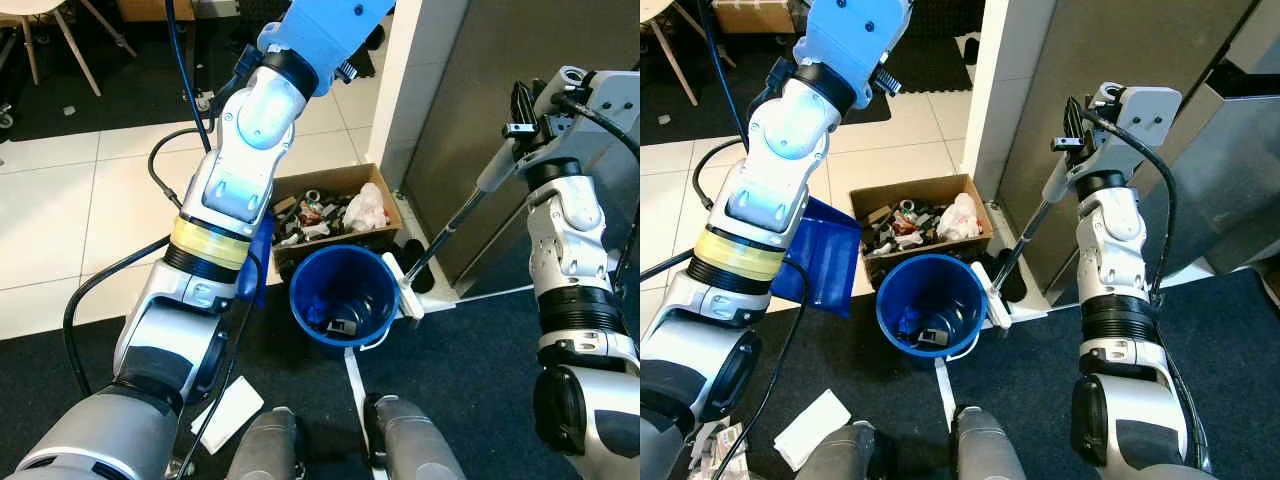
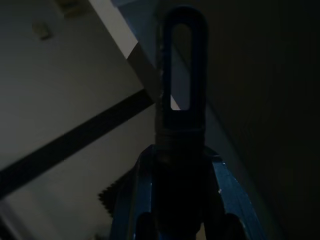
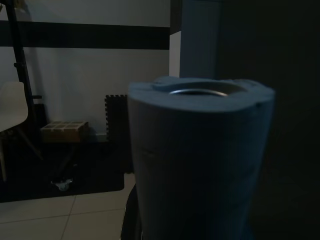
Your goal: Sweep floor
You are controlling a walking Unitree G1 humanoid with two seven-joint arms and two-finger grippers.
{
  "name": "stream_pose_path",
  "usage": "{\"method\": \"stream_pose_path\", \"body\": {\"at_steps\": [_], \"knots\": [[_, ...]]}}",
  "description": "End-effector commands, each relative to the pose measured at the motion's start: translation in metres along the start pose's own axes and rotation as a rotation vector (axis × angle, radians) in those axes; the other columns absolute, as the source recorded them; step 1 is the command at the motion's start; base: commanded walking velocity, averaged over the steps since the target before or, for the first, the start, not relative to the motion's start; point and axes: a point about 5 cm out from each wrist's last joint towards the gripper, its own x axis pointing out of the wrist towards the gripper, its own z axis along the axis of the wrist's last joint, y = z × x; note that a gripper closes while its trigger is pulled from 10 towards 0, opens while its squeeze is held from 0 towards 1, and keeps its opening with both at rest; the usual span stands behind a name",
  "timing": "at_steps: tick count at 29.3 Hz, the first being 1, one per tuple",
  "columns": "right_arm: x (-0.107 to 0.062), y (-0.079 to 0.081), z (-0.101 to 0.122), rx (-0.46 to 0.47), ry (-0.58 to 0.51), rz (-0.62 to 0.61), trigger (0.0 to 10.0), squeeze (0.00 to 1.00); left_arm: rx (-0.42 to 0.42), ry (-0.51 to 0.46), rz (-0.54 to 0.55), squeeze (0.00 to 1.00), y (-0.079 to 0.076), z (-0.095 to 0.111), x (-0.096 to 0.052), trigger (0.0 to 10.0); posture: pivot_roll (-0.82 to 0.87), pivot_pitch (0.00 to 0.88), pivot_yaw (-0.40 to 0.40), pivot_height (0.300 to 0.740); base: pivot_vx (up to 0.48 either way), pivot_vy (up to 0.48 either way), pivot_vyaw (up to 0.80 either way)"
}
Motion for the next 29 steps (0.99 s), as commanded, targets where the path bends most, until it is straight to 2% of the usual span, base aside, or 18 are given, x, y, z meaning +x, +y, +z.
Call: {"method": "stream_pose_path", "body": {"at_steps": [1, 4, 5, 6, 8, 11, 14, 22, 29], "knots": [[0.004, 0.000, 0.010, 0.007, -0.051, 0.002, 10.0, 0.00, -0.138, -0.038, 0.028, 0.00, 0.003, 0.011, 0.001, 10.0, 0.03, 0.000, -0.052, 0.740, 0.000, 0.000, 0.00], [0.004, 0.000, 0.010, 0.008, -0.053, 0.000, 10.0, 0.00, -0.289, -0.036, 0.097, 0.00, 0.017, 0.012, 0.000, 10.0, 0.02, 0.000, -0.049, 0.740, 0.000, 0.000, 0.00], [0.004, -0.001, 0.010, 0.008, -0.051, -0.002, 10.0, 0.00, -0.446, -0.046, 0.149, 0.00, 0.031, 0.016, 0.000, 10.0, 0.02, 0.000, -0.050, 0.740, 0.000, 0.000, 0.00], [0.004, -0.001, 0.010, 0.008, -0.051, -0.002, 10.0, 0.00, -0.446, -0.046, 0.149, 0.00, 0.031, 0.016, 0.000, 10.0, 0.02, 0.000, -0.050, 0.740, 0.000, 0.000, 0.00], [0.003, -0.001, 0.009, 0.009, -0.049, -0.003, 10.0, 0.00, -0.551, -0.059, 0.167, 0.00, 0.039, 0.020, -0.001, 10.0, 0.03, 0.000, -0.052, 0.740, 0.000, 0.000, 0.00], [0.004, -0.001, 0.009, 0.011, -0.046, -0.002, 10.0, 0.00, -0.653, -0.079, 0.142, 0.00, 0.047, 0.026, -0.002, 10.0, 0.03, 0.000, -0.052, 0.740, 0.000, 0.000, 0.00], [0.005, 0.001, 0.008, 0.016, -0.044, 0.002, 10.0, 0.00, -0.725, -0.044, 0.105, 0.00, 0.042, 0.022, -0.008, 10.0, 0.03, 0.000, -0.052, 0.740, 0.000, 0.000, 0.00], [0.004, 0.001, 0.007, 0.019, -0.041, 0.000, 10.0, 0.00, -0.731, 0.066, 0.127, 0.00, 0.030, 0.002, -0.023, 10.0, 0.03, 0.000, -0.055, 0.740, 0.000, 0.000, 0.00], [0.003, 0.000, 0.004, 0.019, -0.031, -0.008, 10.0, 0.00, -0.648, 0.170, 0.167, 0.00, 0.029, -0.014, -0.036, 10.0, 0.03, 0.000, -0.053, 0.740, 0.000, 0.000, 0.00]]}}
